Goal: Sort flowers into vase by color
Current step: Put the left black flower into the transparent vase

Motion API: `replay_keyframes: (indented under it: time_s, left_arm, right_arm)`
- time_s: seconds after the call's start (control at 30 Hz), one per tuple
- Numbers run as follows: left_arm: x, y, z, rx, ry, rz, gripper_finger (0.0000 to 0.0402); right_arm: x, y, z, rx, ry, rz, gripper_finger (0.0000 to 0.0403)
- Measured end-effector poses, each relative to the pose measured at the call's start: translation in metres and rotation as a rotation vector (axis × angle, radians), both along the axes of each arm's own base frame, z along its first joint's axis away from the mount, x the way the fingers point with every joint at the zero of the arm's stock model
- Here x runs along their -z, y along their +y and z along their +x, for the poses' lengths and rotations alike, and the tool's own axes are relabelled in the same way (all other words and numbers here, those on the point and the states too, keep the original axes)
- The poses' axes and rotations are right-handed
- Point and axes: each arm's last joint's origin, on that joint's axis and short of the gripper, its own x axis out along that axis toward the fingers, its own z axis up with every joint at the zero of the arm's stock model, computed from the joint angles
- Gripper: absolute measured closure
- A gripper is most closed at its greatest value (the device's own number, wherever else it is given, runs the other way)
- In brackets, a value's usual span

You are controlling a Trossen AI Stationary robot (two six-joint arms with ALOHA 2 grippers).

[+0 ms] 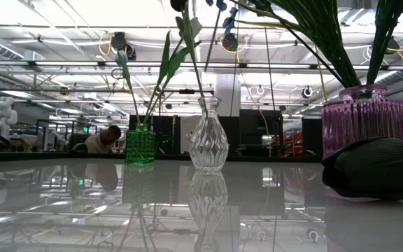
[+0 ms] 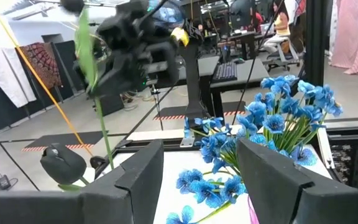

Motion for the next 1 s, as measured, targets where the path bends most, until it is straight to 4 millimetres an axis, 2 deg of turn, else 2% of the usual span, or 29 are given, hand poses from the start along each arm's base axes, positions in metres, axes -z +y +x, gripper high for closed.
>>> replay_keyframes:
  time_s: [0.13, 0.3, 0.63, 1.0]
  left_arm:
    - [0.001, 0.0, 0.0, 0.0, 0.007, 0.007, 0.0192]
    - [0.001, 0.0, 0.0, 0.0, 0.007, 0.007, 0.0192]
    - [0.002, 0.0, 0.0, 0.0, 0.014, 0.014, 0.0192]
    - [0.003, 0.0, 0.0, 0.0, 0.021, 0.001, 0.0192]
  right_arm:
    - [0.021, -0.01, 0.0, -0.005, 0.01, 0.066, 0.0383]
    - [0.038, -0.011, 0.0, -0.017, 0.028, 0.11, 0.0383]
    - [0.056, -0.011, 0.002, -0.011, 0.071, 0.167, 0.0383]
    - [0.074, -0.012, 0.019, -0.009, 0.106, 0.195, 0.0383]
